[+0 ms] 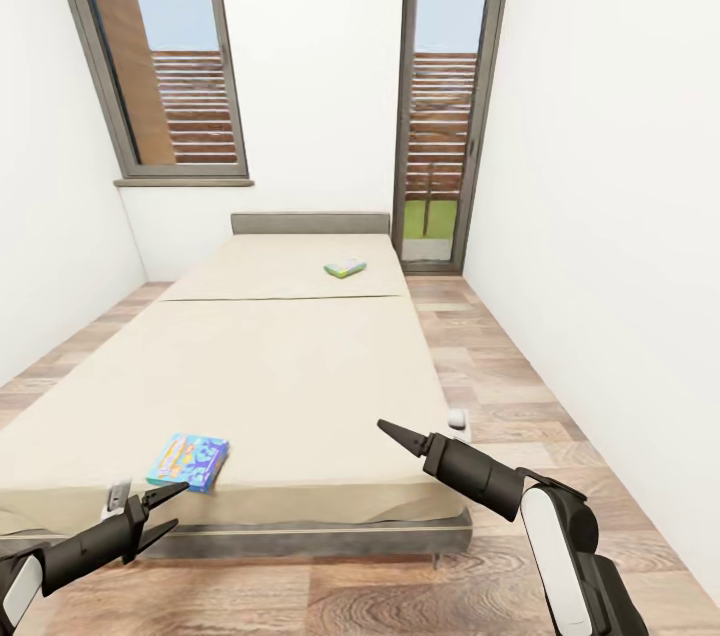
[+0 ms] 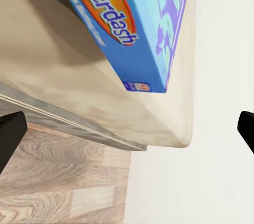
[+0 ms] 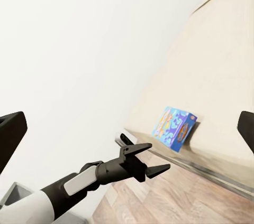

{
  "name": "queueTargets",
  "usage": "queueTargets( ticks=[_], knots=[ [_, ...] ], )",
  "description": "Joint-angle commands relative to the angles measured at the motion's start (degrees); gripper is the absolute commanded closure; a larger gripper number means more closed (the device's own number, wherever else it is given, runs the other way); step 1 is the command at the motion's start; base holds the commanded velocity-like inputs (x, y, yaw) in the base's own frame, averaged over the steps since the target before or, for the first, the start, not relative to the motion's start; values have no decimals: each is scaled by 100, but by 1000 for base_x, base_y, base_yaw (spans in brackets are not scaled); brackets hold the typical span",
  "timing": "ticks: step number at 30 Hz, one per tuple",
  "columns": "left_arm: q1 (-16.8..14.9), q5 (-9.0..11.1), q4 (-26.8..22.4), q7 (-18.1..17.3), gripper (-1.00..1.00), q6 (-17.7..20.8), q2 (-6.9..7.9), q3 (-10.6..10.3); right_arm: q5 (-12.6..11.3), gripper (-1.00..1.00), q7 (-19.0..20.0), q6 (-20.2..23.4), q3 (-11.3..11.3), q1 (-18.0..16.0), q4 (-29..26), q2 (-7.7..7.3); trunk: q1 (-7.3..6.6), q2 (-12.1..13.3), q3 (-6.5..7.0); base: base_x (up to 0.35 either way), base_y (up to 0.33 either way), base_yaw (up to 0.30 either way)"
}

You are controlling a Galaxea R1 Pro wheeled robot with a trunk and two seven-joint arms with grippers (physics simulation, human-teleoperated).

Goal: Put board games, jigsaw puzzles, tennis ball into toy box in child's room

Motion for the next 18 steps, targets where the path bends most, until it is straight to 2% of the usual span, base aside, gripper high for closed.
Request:
queueTargets(
  ticks=[1,9,18],
  knots=[
    [-4,4,1,-11,-100,37,-2,13,9,-100,25,25,-12,-4,-1,5,-1,-2,-6,0,-45,0],
    [-4,4,3,-11,-100,37,3,13,10,-100,25,21,-12,-4,-5,3,-1,-2,-6,0,-123,0],
    [-4,4,3,-11,-100,37,4,13,14,-100,25,20,-12,-4,-5,5,-1,-2,-6,0,-17,0]
  ],
)
